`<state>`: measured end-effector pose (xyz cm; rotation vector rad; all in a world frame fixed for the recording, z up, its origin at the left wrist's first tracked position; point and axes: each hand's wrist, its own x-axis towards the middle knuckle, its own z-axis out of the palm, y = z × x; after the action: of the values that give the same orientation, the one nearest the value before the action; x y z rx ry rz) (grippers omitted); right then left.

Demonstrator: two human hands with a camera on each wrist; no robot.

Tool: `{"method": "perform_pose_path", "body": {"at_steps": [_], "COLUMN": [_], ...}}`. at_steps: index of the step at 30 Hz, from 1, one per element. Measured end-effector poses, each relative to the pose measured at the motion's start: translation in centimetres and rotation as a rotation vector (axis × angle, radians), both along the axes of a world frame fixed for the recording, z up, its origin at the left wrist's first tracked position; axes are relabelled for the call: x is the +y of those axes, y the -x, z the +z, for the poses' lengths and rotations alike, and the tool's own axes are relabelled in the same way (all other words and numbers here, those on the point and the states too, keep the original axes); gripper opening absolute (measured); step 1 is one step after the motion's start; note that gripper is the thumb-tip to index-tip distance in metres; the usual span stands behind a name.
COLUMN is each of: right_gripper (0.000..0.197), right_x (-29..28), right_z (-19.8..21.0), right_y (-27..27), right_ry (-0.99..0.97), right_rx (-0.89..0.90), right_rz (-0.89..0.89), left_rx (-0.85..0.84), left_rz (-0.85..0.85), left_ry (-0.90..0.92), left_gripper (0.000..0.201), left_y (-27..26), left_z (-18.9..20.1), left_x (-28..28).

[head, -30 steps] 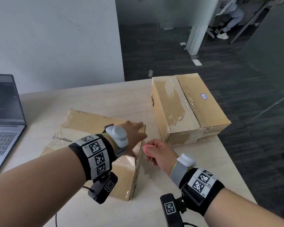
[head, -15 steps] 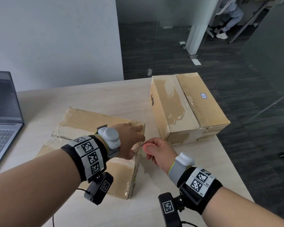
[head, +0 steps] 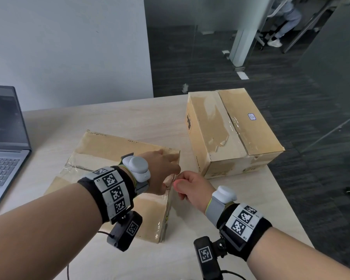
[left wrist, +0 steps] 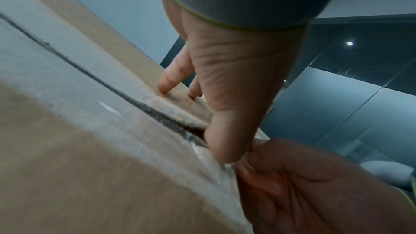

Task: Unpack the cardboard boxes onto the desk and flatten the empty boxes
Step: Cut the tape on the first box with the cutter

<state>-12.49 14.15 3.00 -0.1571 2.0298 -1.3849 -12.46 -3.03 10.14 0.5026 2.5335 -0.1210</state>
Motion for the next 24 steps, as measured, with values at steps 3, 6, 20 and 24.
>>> {"method": "perform_pose_path", "body": {"at_steps": [3, 6, 20, 24], "right_gripper": [0.013, 0.013, 0.017, 0.012], "right_x": [0.3, 0.4, 0.6, -1.0], "right_z": [0.1, 0.0, 4.0, 4.9], "right_y": [-0.4, -0.6, 0.3, 0.2], "right_ry": [-0.014, -0.015, 0.101, 0.122], "right_rx": [0.006, 0.006, 0.011, 0.030], "right_rz": [0.049, 0.037, -0.101, -0.116], "left_rx": [0.033, 0.052, 0.270, 0.253], "left_rz": [0.037, 0.043, 1.221, 1.221], "left_ry": [-0.055, -0.070, -0.176, -0.202], "left_gripper": [0.050, 0.056, 0.089, 0.092], "left_y": [0.0, -0.4, -8.9, -10.3], "left_z": [0.3, 0.3, -3.8, -3.9], "left_x": [-0.2, -0.5, -16.1, -15.4]}}
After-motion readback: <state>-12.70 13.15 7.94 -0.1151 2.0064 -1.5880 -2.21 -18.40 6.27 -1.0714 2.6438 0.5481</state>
